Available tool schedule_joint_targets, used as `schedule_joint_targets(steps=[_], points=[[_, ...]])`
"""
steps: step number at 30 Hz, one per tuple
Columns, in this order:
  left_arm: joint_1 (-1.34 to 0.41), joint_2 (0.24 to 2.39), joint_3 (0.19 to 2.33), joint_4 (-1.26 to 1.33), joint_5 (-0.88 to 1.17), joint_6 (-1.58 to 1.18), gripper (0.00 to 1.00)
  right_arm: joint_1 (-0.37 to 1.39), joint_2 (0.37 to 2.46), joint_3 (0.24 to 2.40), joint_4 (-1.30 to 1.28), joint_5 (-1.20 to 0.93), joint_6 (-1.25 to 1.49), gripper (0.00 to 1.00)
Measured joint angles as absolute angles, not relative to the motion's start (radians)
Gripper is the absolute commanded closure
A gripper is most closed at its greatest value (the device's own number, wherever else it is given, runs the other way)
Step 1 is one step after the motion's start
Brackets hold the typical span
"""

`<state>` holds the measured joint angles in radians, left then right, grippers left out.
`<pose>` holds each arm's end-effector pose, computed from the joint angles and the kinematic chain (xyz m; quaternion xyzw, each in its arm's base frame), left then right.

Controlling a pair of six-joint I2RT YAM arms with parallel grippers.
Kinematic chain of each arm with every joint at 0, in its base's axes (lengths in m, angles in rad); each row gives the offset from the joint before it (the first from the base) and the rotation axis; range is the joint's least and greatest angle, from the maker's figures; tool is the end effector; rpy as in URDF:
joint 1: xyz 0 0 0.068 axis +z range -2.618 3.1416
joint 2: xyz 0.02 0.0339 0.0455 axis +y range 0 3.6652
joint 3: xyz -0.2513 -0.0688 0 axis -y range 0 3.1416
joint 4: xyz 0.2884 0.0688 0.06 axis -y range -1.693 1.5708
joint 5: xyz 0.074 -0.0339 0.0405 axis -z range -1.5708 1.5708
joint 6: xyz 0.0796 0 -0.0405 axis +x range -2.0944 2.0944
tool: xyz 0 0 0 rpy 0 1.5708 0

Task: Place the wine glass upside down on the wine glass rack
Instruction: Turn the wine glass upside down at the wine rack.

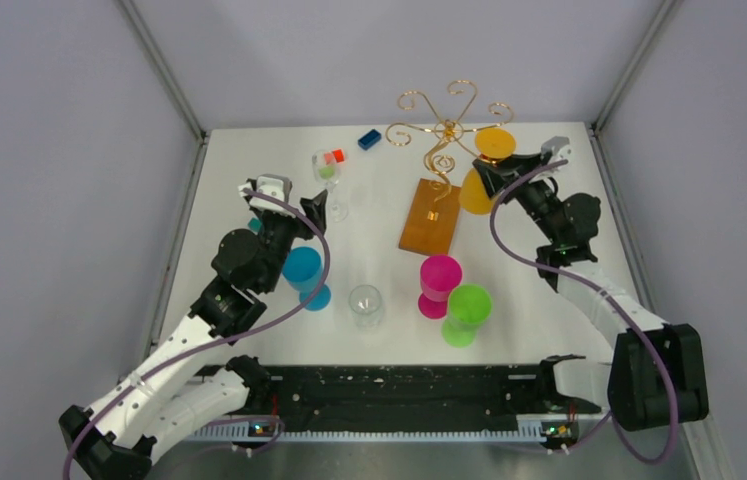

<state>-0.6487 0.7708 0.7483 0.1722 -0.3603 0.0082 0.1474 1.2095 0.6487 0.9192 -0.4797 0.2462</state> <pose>0.2371 -0.1445 0.3642 0.0784 0.6512 -0.1238 0.7446 0.3336 0.0867 0.2967 -0.1677 0.5624 0.2888 0.7564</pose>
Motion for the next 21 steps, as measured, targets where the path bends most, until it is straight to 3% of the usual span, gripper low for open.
schedule_joint_targets(steps=[11,16,21], points=[[-0.649,0.797,0.759,0.130,-0.396,-0.042,0.13,0.147,1.064,0.575,0.862,-0.440,0.216,0.47],[-0.649,0.810,0.788,0.020,-0.451,-0.110,0.14,0.148,0.945,0.537,0.805,-0.415,0.204,0.47],[-0.649,0.789,0.815,-0.128,-0.498,-0.228,0.23,0.148,0.820,0.521,0.721,-0.387,0.203,0.47]])
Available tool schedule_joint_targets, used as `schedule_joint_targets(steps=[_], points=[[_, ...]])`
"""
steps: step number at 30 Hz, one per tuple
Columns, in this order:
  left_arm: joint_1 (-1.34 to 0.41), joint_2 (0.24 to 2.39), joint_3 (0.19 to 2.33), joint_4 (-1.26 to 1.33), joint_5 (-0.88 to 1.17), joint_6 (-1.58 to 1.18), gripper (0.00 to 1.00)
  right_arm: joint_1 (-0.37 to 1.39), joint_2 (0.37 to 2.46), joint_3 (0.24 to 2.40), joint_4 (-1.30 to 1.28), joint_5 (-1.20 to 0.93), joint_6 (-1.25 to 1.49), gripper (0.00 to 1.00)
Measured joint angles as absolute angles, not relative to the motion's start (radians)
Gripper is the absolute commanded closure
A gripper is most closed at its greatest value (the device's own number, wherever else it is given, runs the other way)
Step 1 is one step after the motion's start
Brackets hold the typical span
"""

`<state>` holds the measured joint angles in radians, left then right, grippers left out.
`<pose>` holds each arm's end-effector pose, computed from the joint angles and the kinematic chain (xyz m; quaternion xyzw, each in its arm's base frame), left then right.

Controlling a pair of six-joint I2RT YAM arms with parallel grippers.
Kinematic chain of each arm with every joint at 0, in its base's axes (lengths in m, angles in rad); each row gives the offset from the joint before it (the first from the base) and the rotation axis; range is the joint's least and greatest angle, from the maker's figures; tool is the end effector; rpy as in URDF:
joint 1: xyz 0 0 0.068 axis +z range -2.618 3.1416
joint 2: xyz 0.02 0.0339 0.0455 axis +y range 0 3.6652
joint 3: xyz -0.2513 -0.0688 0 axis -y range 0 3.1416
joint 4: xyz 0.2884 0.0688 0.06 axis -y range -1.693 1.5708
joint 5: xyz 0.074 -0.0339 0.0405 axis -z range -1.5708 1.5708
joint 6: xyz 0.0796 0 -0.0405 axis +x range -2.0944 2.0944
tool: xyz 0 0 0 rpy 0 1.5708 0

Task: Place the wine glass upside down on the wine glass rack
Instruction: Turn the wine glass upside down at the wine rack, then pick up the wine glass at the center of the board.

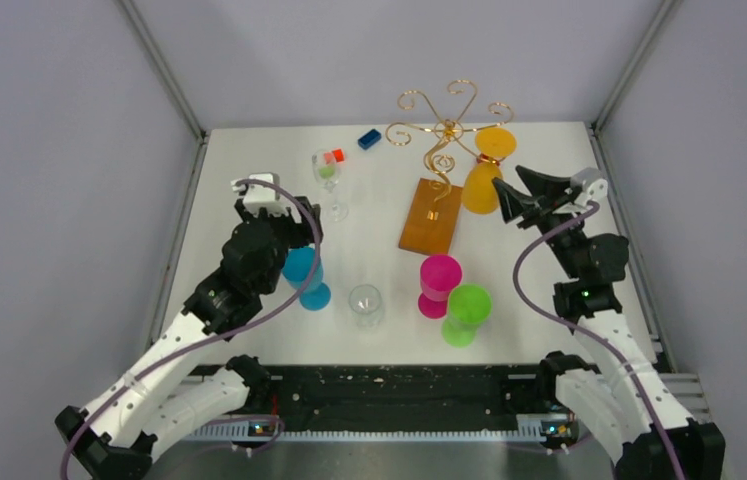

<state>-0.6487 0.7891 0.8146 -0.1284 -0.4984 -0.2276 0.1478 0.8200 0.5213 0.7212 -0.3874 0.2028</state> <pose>0.2404 -0.1345 0.3444 -0.0112 0.7382 -0.1096 0.6655 0.2691 0.0705 0.3303 -0.1469 0.5372 0.2466 0.7931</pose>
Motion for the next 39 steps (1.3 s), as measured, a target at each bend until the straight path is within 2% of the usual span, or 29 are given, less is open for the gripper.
schedule_joint_targets(steps=[11,31,39], points=[[-0.595,0.810,0.856,-0.576,-0.554,-0.608,0.44,0.148,0.638,0.503,0.566,-0.345,0.209,0.47],[-0.537,0.834,0.788,-0.733,-0.455,-0.707,0.51,0.148,0.609,0.503,0.451,-0.325,0.183,0.46],[-0.537,0.852,0.772,-0.739,-0.438,-0.720,0.75,0.148,0.609,0.504,0.445,-0.324,0.178,0.46]])
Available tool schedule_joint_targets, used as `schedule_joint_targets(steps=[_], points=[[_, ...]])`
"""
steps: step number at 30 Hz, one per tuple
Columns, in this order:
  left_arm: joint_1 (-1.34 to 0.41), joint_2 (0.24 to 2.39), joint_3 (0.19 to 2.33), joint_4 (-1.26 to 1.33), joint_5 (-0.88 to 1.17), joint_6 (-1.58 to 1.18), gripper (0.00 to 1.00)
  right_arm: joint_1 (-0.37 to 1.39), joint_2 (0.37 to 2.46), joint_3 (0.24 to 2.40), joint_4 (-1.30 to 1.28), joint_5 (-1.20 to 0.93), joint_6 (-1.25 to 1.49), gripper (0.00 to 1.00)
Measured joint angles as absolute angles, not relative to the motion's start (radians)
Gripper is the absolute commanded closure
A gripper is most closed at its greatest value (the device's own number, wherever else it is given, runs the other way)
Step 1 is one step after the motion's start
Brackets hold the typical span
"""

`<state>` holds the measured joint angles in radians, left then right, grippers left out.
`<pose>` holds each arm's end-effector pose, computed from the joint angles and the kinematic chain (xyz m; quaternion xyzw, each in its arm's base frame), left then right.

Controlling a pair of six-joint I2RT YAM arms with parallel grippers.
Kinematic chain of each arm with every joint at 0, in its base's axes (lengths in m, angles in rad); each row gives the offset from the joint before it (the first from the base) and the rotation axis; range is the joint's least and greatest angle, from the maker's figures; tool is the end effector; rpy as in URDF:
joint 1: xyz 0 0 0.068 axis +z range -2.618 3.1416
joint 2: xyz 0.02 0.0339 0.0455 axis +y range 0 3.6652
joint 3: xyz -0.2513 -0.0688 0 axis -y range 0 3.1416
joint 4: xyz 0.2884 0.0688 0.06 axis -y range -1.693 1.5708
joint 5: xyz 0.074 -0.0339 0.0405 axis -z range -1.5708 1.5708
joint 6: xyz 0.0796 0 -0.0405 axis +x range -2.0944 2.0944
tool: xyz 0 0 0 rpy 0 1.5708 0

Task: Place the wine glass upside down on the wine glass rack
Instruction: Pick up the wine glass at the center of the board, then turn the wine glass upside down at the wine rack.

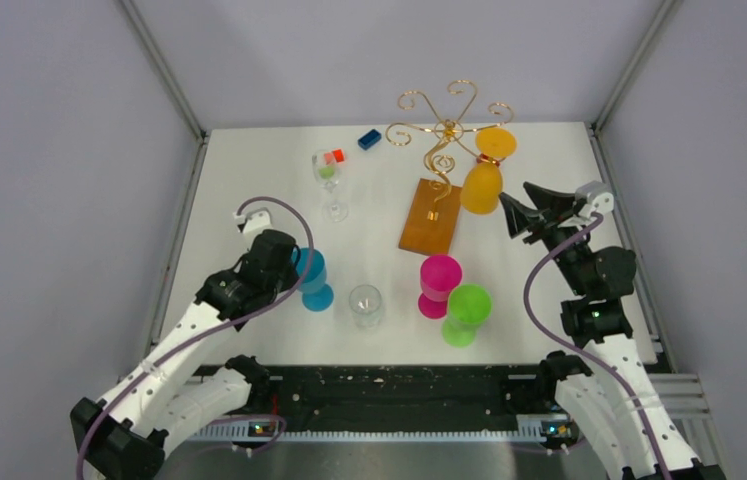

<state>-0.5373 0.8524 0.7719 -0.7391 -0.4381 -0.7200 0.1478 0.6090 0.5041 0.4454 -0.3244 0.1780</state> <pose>0.2291 -0.0972 0.2325 -0.1622 0.8970 -0.0471 0.4085 0.2414 0.0616 0.3366 -0.1233 0.5714 0.2227 0.7802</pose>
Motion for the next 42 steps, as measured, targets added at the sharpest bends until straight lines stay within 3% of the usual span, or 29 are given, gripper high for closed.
schedule_joint_targets(steps=[3,5,16,22,27,32,42], points=[[-0.537,0.860,0.772,-0.739,-0.438,-0.720,0.86,0.148,0.609,0.505,0.436,-0.323,0.171,0.46],[-0.537,0.860,0.772,-0.739,-0.439,-0.717,1.00,0.148,0.608,0.505,0.424,-0.321,0.163,0.46],[-0.537,0.795,0.846,-0.744,-0.452,-0.662,1.00,0.148,0.568,0.558,0.364,-0.276,0.140,0.44],[-0.537,0.649,0.886,-0.544,-0.422,-0.572,1.00,0.148,0.524,0.581,0.351,-0.219,0.163,0.44],[-0.537,0.537,0.847,-0.254,-0.366,-0.501,1.00,0.148,0.500,0.601,0.346,-0.150,0.223,0.44],[-0.537,0.501,0.642,0.244,-0.266,-0.440,1.00,0.148,0.501,0.657,0.313,-0.106,0.338,0.45],[-0.537,0.838,0.535,1.040,0.017,-0.173,1.00,0.148,0.654,0.841,0.429,-0.302,0.788,0.45]])
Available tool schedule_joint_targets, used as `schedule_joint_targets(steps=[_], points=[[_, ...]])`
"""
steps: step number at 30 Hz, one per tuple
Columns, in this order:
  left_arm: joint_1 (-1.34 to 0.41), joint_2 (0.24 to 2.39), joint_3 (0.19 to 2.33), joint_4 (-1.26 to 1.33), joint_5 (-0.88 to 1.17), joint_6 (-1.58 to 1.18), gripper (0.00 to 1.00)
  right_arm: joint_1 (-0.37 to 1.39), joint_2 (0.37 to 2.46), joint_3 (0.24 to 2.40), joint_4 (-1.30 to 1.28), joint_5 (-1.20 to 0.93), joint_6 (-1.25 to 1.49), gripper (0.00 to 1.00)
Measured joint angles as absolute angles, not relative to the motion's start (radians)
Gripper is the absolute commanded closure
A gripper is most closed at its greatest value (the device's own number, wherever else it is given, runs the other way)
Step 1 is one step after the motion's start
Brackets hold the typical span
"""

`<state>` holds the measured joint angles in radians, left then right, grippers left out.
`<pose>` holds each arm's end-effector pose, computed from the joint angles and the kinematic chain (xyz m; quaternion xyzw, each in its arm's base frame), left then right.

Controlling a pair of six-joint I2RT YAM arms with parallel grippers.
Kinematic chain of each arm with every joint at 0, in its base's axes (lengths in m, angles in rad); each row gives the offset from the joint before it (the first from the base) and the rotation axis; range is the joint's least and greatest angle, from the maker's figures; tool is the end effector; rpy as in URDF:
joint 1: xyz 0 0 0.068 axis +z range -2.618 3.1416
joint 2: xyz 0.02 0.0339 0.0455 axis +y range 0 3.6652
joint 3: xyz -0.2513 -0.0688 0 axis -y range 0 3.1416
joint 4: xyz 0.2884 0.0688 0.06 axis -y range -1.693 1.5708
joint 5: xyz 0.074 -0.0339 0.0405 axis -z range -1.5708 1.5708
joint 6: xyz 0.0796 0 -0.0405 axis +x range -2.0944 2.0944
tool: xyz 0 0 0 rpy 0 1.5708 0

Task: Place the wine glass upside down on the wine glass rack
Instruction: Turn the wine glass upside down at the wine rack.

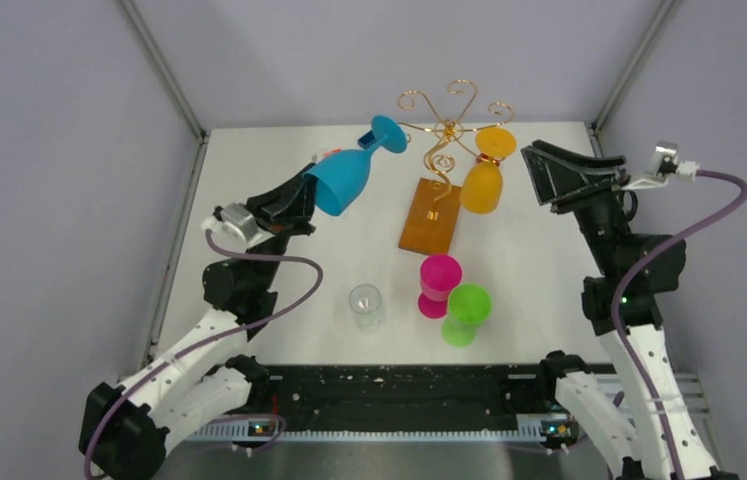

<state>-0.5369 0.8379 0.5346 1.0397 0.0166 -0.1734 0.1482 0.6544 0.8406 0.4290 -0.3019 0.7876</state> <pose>0.2217 -0.1335 0.3746 0.0807 0.3971 -0.3210 0.8560 0.2096 0.0552 0.4654 0.0161 0.4735 0.4577 0.7524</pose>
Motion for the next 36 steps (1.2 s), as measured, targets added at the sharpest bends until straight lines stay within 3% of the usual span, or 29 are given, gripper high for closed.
schedule_joint_targets(steps=[6,13,18,36], points=[[-0.537,0.972,0.577,1.328,0.247,0.020,1.00,0.170,0.828,0.852,0.555,-0.384,1.079,0.38],[-0.546,1.060,0.665,1.484,0.399,0.164,1.00,0.410,0.965,0.984,0.547,-0.349,1.121,0.31],[-0.563,1.101,0.681,1.516,0.455,0.259,1.00,0.527,1.034,1.016,0.631,-0.290,1.139,0.33],[-0.570,1.132,0.694,1.520,0.498,0.343,1.00,0.647,1.219,1.030,0.720,-0.177,1.233,0.42]])
